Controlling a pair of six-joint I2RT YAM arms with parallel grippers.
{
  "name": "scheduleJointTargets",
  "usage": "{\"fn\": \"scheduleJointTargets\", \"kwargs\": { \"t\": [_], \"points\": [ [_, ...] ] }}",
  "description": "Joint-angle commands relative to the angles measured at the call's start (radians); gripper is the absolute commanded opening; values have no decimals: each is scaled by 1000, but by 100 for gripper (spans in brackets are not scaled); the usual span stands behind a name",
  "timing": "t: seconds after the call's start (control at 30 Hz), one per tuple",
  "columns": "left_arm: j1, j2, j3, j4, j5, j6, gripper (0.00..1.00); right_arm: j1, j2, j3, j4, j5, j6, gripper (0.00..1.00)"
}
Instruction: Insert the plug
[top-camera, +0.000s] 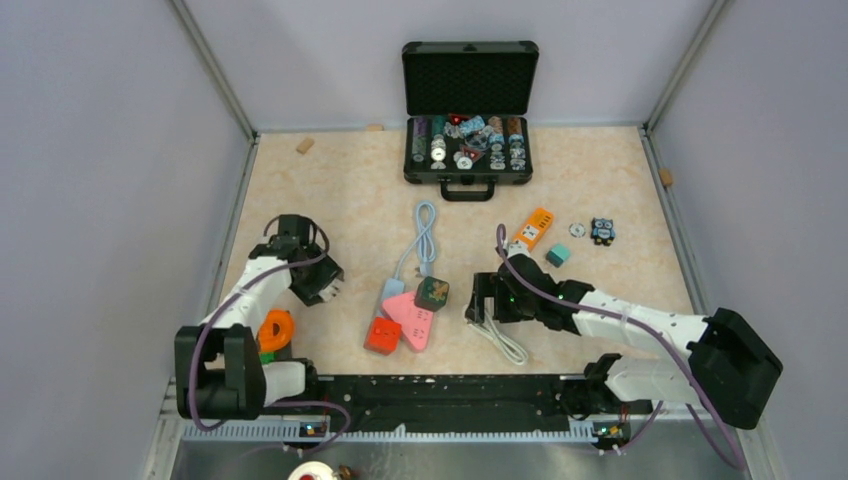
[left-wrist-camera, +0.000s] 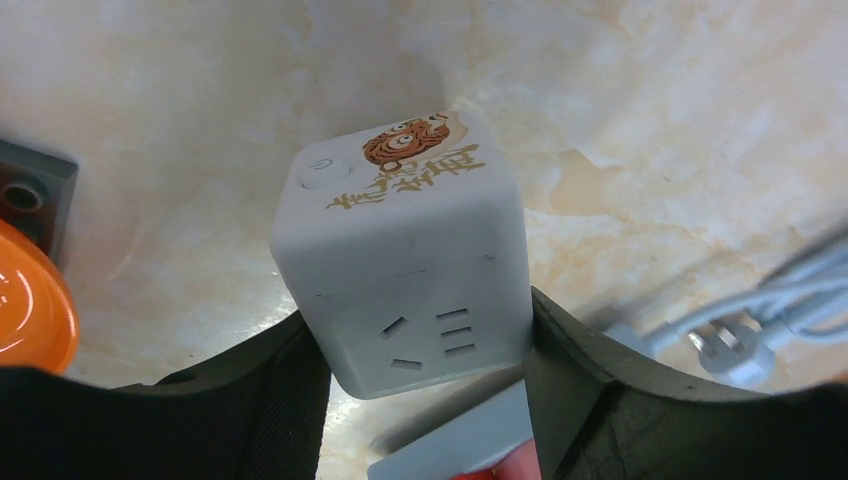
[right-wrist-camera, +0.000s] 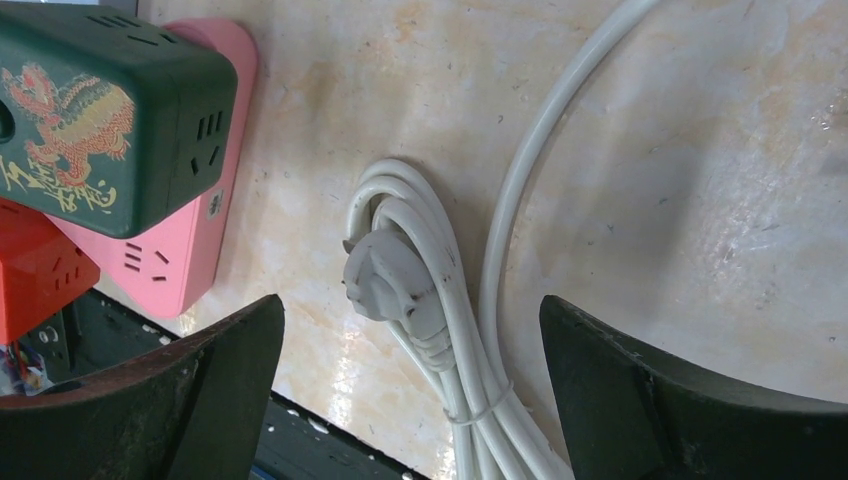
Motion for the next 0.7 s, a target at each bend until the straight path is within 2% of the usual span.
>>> {"fn": "scheduleJointTargets", "kwargs": {
  "t": [0.0,0.13,0.23,0.43,0.53,0.67],
  "points": [
    [3,-121,-10,79,131,118,17,-10,-32,-11,46,-32,4,96],
    [-15,-217,-48,165,268,188,16,-10,-48,-28,86,-80,4,97],
    [-60,-258,-42,182,310,229,14,-10,-63,-40,104,-98,9,97],
    [-176,-287,-17,244,442,280,7,-10,-119,-47,132,-156,-5,95],
    [-268,-284,-17,318,502,283,1,-10,-167,-74,174,-196,-7,98],
    [-328,-271,-20,380,572,296,0,-9,-250,-118,233,-240,-1,99]
  ]
}}
